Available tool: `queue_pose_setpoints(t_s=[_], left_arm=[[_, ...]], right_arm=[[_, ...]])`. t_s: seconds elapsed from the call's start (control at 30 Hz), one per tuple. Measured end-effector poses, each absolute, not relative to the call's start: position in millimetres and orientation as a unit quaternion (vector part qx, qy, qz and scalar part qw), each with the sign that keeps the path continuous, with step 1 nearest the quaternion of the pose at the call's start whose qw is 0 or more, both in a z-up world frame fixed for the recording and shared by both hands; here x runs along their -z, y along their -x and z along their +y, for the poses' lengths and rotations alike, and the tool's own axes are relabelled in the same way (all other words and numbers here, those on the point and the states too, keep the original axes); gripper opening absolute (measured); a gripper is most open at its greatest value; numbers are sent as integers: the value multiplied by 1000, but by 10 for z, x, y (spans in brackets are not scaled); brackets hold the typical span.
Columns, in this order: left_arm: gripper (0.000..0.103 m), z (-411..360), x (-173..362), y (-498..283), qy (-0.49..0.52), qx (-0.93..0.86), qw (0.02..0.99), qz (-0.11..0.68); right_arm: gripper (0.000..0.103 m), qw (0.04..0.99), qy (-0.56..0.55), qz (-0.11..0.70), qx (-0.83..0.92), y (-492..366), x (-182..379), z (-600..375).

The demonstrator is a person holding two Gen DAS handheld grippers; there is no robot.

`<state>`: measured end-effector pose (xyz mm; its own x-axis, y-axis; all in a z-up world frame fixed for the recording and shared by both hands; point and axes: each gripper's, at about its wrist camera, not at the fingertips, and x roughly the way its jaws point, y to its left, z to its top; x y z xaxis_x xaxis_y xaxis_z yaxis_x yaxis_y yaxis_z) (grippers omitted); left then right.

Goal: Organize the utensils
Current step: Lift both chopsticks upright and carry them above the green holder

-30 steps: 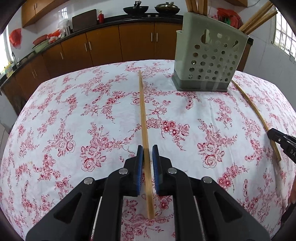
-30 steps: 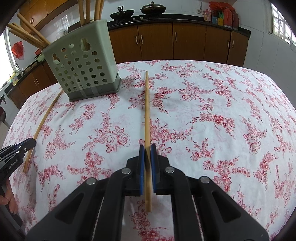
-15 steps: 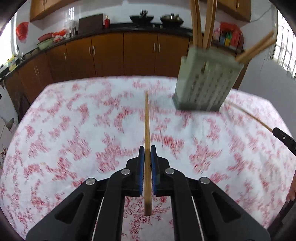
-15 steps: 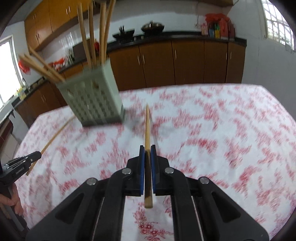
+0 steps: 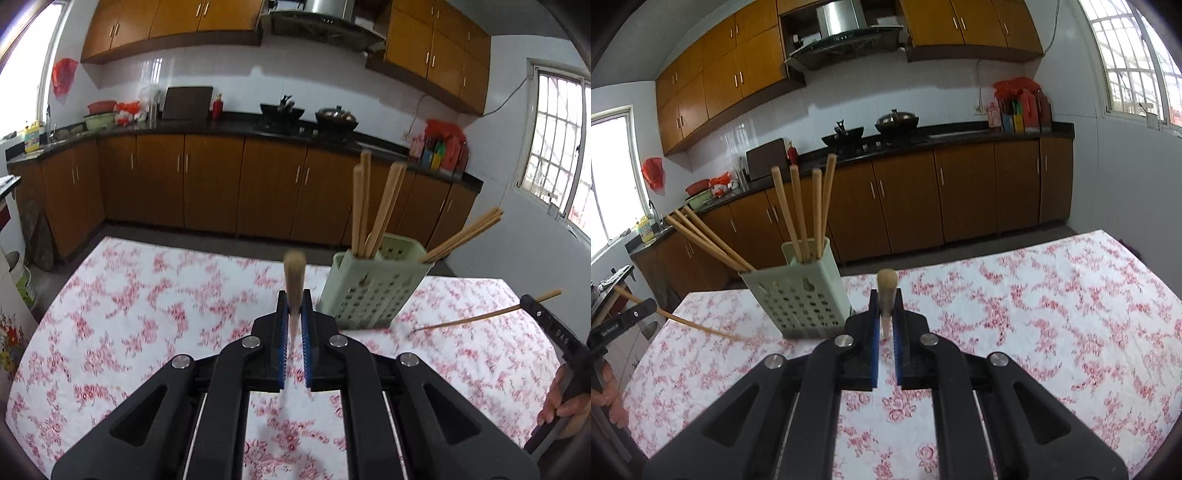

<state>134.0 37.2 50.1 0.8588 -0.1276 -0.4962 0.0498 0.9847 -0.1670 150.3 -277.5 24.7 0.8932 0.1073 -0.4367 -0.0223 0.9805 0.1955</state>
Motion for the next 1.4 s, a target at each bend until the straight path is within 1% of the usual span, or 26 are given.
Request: queue_pose_setpoints(t_s=[0.2, 0.33, 0.67, 0.9, 1.1, 1.4], left_arm=[[7, 346, -563, -1349, 70, 50, 964, 252], [7, 292, -669, -1303, 67, 61, 966, 242], [7, -35, -1308, -1170, 56, 114, 977, 171], [7, -232, -1649, -1294, 68, 113, 984, 116], [7, -311, -1685, -1563, 78, 86, 988, 100], [7, -309, -1290, -1935, 87, 68, 986, 127]], right_arm=[[7, 970, -90, 223, -39, -1505, -273, -2731], [7, 972, -86, 211, -51, -1448, -435, -2699], [7, 976, -116, 140, -123, -1282, -1235, -2667], [7, 980, -107, 86, -141, -1354, -1649, -2483], [7, 983, -99, 81, -133, -1643, -1643, -2336], [7, 980, -102, 125, -115, -2159, -1261, -2243]])
